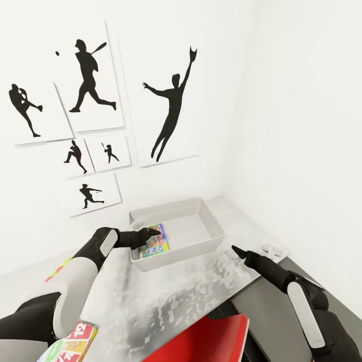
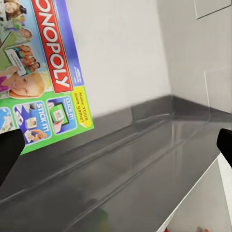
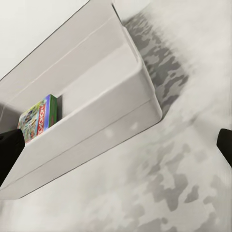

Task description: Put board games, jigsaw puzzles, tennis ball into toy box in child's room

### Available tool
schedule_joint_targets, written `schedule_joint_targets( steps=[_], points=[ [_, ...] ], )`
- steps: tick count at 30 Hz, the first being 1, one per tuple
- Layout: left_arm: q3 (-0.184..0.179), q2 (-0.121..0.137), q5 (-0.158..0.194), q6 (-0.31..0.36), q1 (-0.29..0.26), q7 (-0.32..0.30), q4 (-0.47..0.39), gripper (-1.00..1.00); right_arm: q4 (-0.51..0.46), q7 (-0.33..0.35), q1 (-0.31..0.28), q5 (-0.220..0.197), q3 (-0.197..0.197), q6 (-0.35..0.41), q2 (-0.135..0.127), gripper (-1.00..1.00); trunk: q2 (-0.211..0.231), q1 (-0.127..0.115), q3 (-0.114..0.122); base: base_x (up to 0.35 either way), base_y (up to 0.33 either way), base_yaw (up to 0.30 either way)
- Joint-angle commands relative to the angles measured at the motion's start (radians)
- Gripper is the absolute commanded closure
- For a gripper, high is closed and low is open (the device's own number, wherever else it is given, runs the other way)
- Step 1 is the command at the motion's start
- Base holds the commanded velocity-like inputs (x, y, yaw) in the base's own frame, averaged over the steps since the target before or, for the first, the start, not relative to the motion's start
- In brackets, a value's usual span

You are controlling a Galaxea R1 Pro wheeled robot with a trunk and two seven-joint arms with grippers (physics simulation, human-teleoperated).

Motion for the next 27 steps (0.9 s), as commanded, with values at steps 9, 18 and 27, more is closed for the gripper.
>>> schedule_joint_targets(
  steps=[9,18,27],
  points=[
    [0.005,0.000,0.000,0.007,-0.001,-0.001,0.000,-1.00,0.001,0.004,-0.001,-0.005,-0.002,-0.002,-0.002,-1.00,-0.002,0.001,-0.002,0.000,0.000,0.000],
    [0.007,0.000,0.000,0.007,-0.001,-0.002,0.000,-1.00,0.001,0.004,-0.001,-0.005,-0.001,-0.002,-0.002,-1.00,-0.002,0.001,-0.002,0.000,0.000,0.000],
    [0.008,0.002,0.002,0.011,-0.001,-0.007,-0.004,-1.00,0.001,0.004,-0.001,-0.005,-0.002,-0.002,-0.002,-1.00,-0.002,0.001,-0.002,0.000,0.000,0.000]
  ],
)
